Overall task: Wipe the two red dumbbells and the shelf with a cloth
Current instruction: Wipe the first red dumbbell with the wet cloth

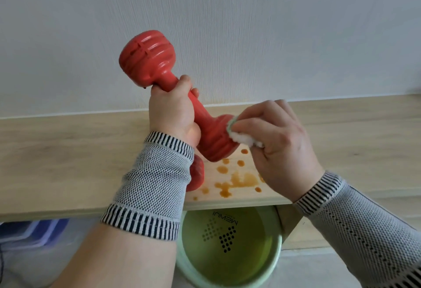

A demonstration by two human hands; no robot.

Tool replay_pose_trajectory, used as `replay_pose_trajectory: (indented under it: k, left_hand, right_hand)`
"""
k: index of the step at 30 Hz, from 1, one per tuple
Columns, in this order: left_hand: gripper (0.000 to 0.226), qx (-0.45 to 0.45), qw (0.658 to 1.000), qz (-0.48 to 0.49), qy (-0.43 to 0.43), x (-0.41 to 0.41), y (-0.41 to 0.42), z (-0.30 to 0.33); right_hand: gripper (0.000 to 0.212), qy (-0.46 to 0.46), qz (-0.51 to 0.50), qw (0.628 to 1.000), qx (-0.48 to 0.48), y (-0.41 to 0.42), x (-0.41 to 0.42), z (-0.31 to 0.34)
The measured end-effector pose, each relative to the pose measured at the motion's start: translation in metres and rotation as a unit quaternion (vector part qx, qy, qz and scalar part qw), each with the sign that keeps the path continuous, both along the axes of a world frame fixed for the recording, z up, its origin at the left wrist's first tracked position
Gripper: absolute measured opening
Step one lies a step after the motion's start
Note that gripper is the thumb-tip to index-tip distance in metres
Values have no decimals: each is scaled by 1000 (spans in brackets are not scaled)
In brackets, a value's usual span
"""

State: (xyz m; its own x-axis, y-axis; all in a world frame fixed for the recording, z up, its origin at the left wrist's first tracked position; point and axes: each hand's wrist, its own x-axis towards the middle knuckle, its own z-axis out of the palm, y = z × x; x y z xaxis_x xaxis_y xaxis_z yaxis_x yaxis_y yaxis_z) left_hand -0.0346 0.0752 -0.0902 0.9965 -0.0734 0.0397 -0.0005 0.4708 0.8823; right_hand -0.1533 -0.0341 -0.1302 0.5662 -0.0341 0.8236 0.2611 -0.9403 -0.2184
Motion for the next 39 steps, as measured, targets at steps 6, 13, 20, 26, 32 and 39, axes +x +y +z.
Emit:
replay_pose_trajectory:
  k: [6,13,20,26,32,39]
  left_hand:
    - [14,-48,998,-18,45,1,3,0]
    - [12,-43,997,-18,55,-1,-4,-2]
    - [9,-14,999,21,41,2,-7,-9]
    - [10,-22,998,12,49,2,-5,-7]
    - [9,7,999,27,33,2,-6,-9]
    - [9,-5,999,12,30,-3,-9,-4]
  right_hand:
    - [26,29,-2,998,47,-8,1,1]
    - [19,39,-15,996,72,-9,3,3]
    - [20,46,5,999,0,2,3,0]
    - [21,31,-18,999,7,-11,6,2]
    - [20,28,12,999,-31,5,0,-2]
    - [21,33,-34,999,23,-12,2,0]
